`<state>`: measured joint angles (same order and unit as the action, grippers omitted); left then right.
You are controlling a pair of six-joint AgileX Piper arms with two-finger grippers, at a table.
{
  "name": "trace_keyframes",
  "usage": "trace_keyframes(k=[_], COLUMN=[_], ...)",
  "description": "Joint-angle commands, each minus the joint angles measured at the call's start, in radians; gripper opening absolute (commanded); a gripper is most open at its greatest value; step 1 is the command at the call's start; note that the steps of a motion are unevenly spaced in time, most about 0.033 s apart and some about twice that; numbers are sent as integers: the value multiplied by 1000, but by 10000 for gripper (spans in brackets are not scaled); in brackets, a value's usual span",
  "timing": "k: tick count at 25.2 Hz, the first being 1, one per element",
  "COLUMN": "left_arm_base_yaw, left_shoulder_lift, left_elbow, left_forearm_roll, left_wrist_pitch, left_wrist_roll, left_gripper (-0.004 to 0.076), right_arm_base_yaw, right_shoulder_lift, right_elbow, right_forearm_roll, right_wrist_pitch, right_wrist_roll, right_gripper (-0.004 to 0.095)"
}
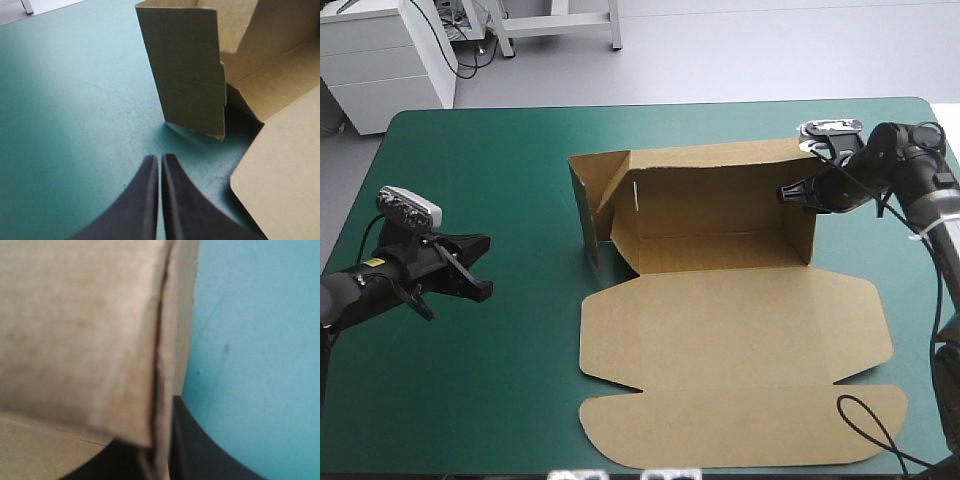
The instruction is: Fold the box
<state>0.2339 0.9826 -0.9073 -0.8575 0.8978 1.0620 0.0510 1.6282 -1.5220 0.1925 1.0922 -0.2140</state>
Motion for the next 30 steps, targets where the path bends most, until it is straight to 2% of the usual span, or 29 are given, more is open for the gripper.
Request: trace_keyframes(k=[1,4,12,15,19,26,30], left_arm_base_yaw=[-26,-42,-55,-55,-55,-55,-55], left_shoulder_lift=[2,8,10,10,10,10,10], left_elbow=[-24,-24,-24,-24,-24,-24,-24], left_forearm_roll=[-55,-55,-53,-53,-53,-53,-53], left_wrist_pitch=[-48,-48,-47,-47,-44,-44,-44], left_wrist_roll=[2,2,2,2,2,2,2], left_gripper=[6,6,6,6,6,6,6], right_arm_base_yaw=[-3,-3,-3,-1,31,46,46], right_shoulder_lift=[-97,-124,-206,-206,-174,-82,-14], right_elbow=[-53,-53,-50,-50,-50,-50,-50], right_forearm_roll=[14,14,31,57,31,5,-2], right_wrist_pitch=[97,156,156,156,151,66,-36], right_wrist_roll=[14,19,91,91,69,54,54], right_gripper=[-6,-5,-5,-5,-5,-6,-6])
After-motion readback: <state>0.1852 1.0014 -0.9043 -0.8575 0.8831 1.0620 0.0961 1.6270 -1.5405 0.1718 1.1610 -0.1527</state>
